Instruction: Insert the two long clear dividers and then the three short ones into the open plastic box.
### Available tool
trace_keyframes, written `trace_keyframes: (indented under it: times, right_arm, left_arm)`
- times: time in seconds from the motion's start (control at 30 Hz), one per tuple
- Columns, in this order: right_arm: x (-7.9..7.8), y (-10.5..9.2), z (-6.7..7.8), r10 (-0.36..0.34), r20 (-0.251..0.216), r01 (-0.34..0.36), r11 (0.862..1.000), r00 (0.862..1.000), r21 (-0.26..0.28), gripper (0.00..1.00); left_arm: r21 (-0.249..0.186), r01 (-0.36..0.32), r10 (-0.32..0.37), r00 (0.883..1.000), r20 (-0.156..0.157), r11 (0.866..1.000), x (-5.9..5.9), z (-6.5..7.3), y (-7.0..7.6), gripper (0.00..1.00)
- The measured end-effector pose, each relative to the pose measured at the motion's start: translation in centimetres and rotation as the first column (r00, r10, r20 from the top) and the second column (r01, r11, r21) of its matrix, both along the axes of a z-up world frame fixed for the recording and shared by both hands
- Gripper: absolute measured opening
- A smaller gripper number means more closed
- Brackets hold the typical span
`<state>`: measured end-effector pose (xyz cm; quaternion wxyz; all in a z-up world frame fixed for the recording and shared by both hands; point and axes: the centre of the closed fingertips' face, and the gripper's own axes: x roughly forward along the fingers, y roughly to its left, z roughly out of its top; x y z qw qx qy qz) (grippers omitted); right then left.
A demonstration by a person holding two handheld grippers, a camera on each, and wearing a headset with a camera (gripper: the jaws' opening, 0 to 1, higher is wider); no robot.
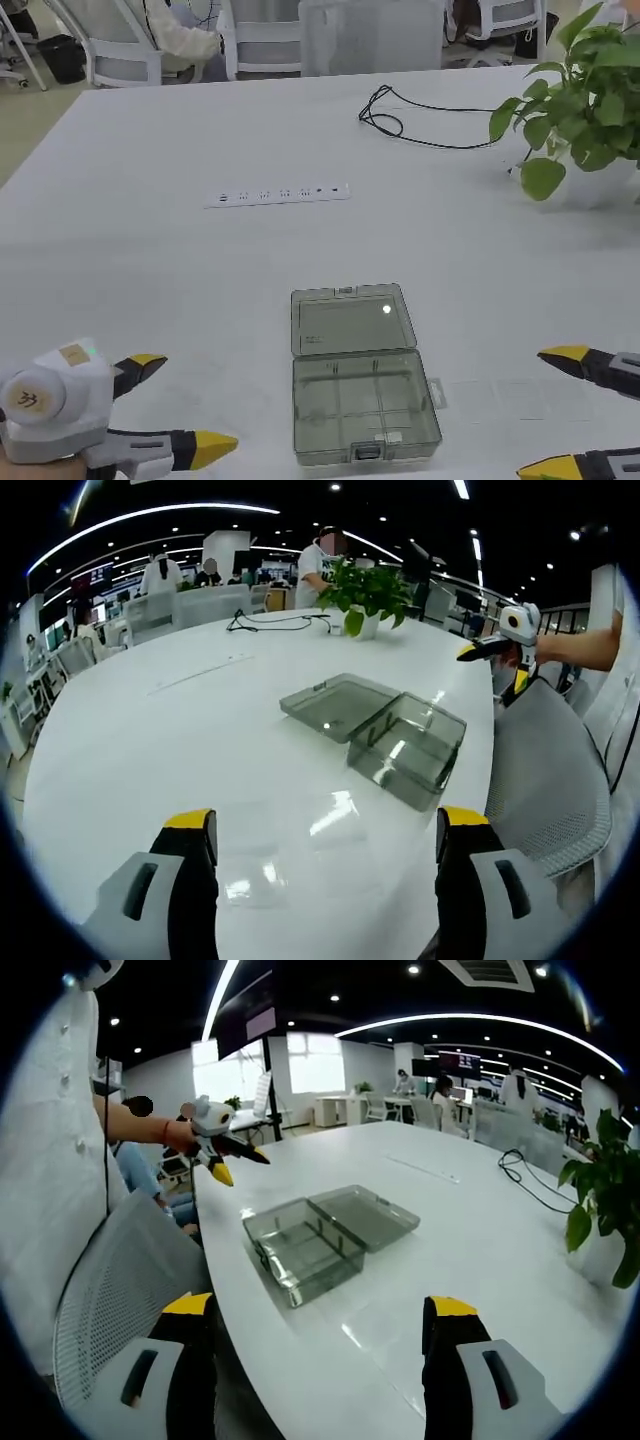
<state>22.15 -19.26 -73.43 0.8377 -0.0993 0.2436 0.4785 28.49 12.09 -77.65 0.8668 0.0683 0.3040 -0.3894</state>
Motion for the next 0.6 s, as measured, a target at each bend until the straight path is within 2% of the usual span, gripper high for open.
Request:
trace_keyframes:
  times: [0.07, 0.17, 0.2, 0.27, 0.37, 0.43, 0.5, 0.53, 0.6]
  right_arm:
    - [0.0, 0.0, 0.0, -0.002, 0.000, 0.002, 1.000, 1.000, 0.002, 0.85]
    - [0.1, 0.0, 0.0, -0.004, -0.001, 0.004, 1.000, 1.000, 0.006, 0.85]
    - [0.1, 0.0, 0.0, -0.005, -0.002, 0.005, 1.000, 1.000, 0.006, 0.85]
    - [0.1, 0.1, -0.1, -0.006, -0.002, 0.006, 1.000, 1.000, 0.007, 0.85]
    - [0.2, 0.1, 0.0, -0.009, -0.002, 0.009, 1.000, 1.000, 0.011, 0.85]
    - [0.2, 0.1, 0.0, -0.010, -0.001, 0.010, 1.000, 1.000, 0.016, 0.85]
    - [0.2, 0.2, 0.0, -0.011, -0.001, 0.011, 1.000, 1.000, 0.016, 0.85]
    - [0.3, 0.1, 0.0, -0.012, 0.000, 0.012, 1.000, 1.000, 0.017, 0.85]
    - [0.3, 0.1, 0.0, -0.014, -0.001, 0.014, 1.000, 1.000, 0.020, 0.85]
  left_arm:
    - [0.013, -0.022, 0.023, 0.999, -0.029, 1.000, 0.1, -0.3, 0.3, 0.86]
    - [0.029, -0.047, 0.048, 0.998, -0.037, 0.998, 0.6, -0.6, 0.8, 0.86]
    - [0.047, -0.056, 0.059, 0.997, -0.055, 0.997, 0.6, -0.9, 1.1, 0.85]
    - [0.047, -0.056, 0.058, 0.997, -0.050, 0.997, 0.7, -1.0, 1.0, 0.83]
    - [0.084, -0.061, 0.068, 0.994, -0.083, 0.995, 1.0, -1.9, 1.6, 0.80]
    - [0.120, -0.062, 0.073, 0.994, -0.085, 0.991, 1.4, -2.7, 2.4, 0.76]
    - [0.127, -0.071, 0.083, 0.992, -0.094, 0.989, 1.5, -2.8, 2.6, 0.74]
    - [0.145, -0.082, 0.100, 0.988, -0.116, 0.986, 1.5, -3.1, 2.9, 0.72]
    - [0.151, -0.090, 0.108, 0.987, -0.119, 0.985, 1.6, -3.3, 3.0, 0.69]
